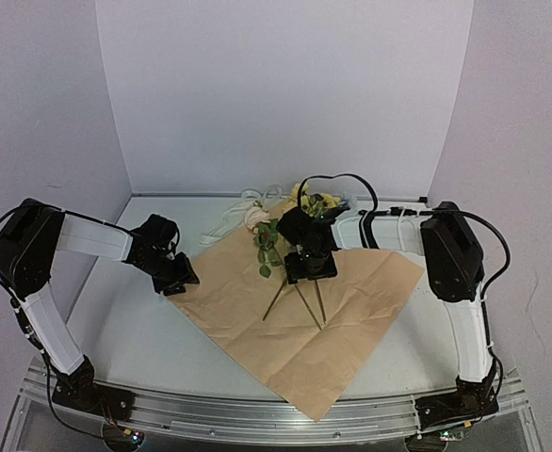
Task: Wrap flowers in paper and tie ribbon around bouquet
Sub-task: Adjust the fake flower on the flattened wrapping paper.
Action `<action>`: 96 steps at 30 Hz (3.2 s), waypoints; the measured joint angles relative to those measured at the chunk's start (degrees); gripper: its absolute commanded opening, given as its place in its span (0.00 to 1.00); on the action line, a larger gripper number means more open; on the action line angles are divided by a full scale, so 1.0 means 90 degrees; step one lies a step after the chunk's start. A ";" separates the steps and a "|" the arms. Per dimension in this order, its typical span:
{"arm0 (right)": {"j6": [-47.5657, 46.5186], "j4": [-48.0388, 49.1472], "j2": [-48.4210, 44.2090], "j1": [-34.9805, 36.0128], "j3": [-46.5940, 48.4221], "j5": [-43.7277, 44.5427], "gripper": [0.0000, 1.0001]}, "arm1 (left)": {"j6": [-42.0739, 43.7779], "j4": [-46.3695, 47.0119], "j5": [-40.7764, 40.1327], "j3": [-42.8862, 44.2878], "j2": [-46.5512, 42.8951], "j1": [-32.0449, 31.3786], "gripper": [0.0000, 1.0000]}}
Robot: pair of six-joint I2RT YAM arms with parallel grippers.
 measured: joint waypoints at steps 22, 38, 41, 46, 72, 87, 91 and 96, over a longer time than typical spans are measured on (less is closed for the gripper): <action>0.0598 -0.0065 0.0369 0.0116 0.0165 -0.0853 0.50 | -0.0011 -0.0007 0.0005 0.0032 0.0000 0.0000 0.46; 0.1186 -0.0197 0.0463 0.0551 0.0165 -0.0801 0.00 | 0.0006 -0.0058 -0.0046 -0.0497 -0.0439 0.0259 0.47; 0.1093 -0.0266 0.0300 0.0551 0.0166 -0.0741 0.00 | 0.0039 -0.0058 -0.0046 -0.0519 -0.0461 0.0286 0.47; 0.0870 -0.0333 -0.0354 0.0548 0.0258 -0.0515 0.00 | 0.0060 -0.0059 -0.0049 -0.0519 -0.0461 0.0301 0.47; 0.1431 0.0421 -0.3491 -0.0114 -0.2893 0.1220 0.00 | 0.1305 -0.1285 -0.1773 0.3990 0.0972 -0.1750 0.65; 0.2212 0.1606 -0.3785 -0.0245 -0.4966 0.0868 0.00 | 0.1257 -0.2612 -0.2452 0.8386 0.5212 -0.2993 0.52; 0.2253 0.1811 -0.3785 -0.0246 -0.5072 0.0795 0.00 | 0.1191 -0.2674 -0.2472 0.8643 0.5342 -0.2949 0.41; 0.2317 0.1960 -0.3769 -0.0246 -0.5090 0.0680 0.00 | 0.1130 -0.2672 -0.2404 0.8666 0.5385 -0.2910 0.32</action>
